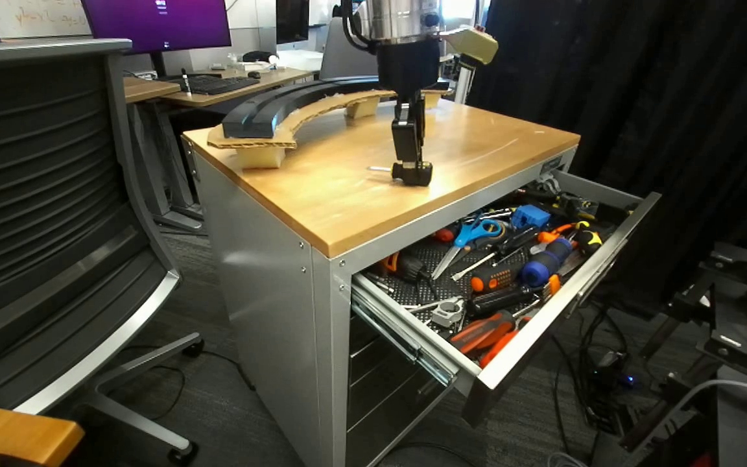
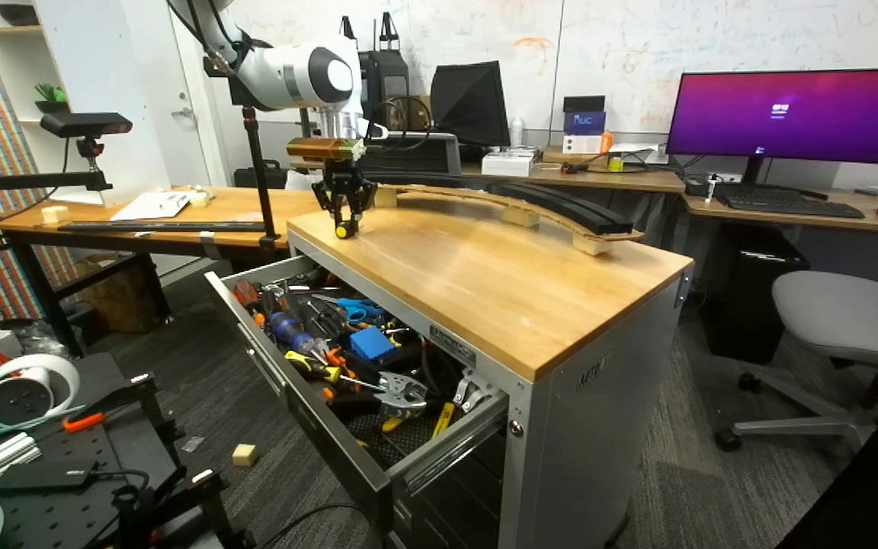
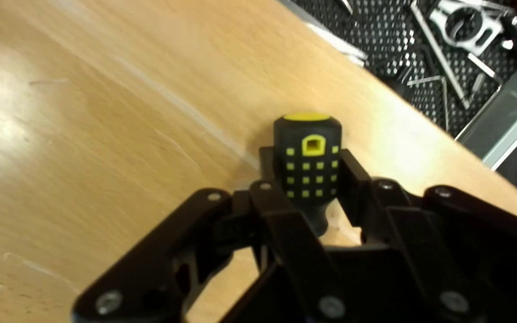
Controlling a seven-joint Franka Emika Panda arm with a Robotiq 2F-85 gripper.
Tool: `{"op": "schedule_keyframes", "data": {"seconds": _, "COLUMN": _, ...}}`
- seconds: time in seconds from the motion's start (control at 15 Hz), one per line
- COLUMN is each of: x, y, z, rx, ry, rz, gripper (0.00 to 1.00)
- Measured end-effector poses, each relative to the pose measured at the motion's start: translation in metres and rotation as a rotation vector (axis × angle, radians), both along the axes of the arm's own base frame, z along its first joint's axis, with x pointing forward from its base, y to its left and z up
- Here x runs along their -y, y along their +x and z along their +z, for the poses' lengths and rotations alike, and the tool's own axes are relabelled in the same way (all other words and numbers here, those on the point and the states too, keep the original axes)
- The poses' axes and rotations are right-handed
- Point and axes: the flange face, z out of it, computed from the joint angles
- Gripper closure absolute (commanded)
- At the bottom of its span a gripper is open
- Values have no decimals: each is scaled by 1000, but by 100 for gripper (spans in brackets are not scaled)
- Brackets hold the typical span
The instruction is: Pick up the screwdriver, put it in the open drawer and close it
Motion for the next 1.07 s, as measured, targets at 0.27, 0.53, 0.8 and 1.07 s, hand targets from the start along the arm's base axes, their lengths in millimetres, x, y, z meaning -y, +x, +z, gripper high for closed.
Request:
{"op": "schedule_keyframes", "data": {"seconds": 0.27, "x": -7, "y": -24, "z": -5, "rx": -159, "ry": -20, "rz": 153, "gripper": 88}}
{"op": "schedule_keyframes", "data": {"seconds": 0.53, "x": -14, "y": -55, "z": -7, "rx": -294, "ry": -15, "rz": 336, "gripper": 84}}
{"op": "schedule_keyframes", "data": {"seconds": 0.8, "x": -5, "y": -75, "z": -4, "rx": -420, "ry": -7, "rz": 475, "gripper": 26}}
{"op": "schedule_keyframes", "data": {"seconds": 1.07, "x": 23, "y": -81, "z": -7, "rx": -404, "ry": -46, "rz": 300, "gripper": 0}}
